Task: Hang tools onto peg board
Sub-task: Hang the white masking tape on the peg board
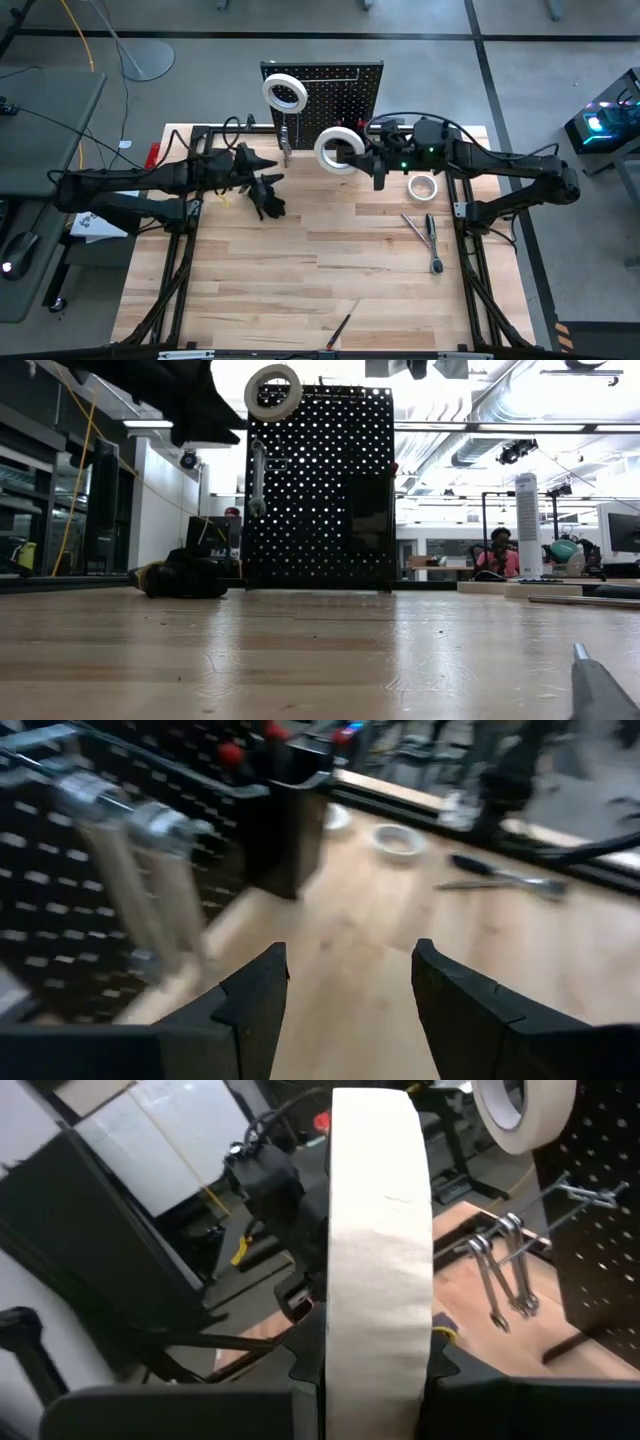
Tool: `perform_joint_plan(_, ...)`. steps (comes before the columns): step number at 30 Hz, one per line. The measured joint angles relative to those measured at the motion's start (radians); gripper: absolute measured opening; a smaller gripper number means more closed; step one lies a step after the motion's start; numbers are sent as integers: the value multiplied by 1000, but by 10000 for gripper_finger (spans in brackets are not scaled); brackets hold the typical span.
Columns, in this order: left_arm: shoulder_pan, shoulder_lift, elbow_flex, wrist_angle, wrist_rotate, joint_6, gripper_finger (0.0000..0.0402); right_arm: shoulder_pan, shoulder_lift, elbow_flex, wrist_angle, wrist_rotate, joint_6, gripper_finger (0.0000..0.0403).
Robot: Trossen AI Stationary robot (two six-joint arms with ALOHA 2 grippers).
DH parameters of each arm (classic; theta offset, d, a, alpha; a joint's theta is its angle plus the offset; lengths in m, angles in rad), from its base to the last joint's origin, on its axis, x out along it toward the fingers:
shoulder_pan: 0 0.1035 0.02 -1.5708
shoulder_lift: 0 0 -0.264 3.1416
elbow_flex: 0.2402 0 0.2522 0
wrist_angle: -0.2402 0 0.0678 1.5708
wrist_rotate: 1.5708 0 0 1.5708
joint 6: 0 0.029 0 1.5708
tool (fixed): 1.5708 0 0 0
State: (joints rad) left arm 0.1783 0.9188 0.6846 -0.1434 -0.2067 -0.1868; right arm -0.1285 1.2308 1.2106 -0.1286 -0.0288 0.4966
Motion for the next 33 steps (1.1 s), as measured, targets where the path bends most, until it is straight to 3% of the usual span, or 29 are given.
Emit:
perform_joint_plan(3, 9, 28, 0, 45, -25, 45, 194, 31, 0, 0, -3, 47, 0, 50)
perform_joint_plan(6, 36, 71, 0, 100, 61, 75, 165, 47, 0, 0, -3, 67, 0, 50)
perform_joint_plan(10, 78, 145, -1, 116, 125, 71, 49, 61, 0, 0, -3, 80, 3, 50)
perform_joint_plan(12, 96, 164, -1, 120, 162, 30, 15, 69, 0, 0, -2, 81, 19, 50)
perform_joint_plan(19, 176, 142, -1, 150, 263, 134, 1, 108, 0, 0, -2, 87, 22, 50)
perform_joint_plan(26, 368, 178, -1, 192, 469, 214, 0, 112, 0, 0, 3, 108, 24, 50)
perform_joint_plan(33, 446, 219, -1, 229, 591, 260, 0, 112, 0, 0, 15, 111, 45, 50)
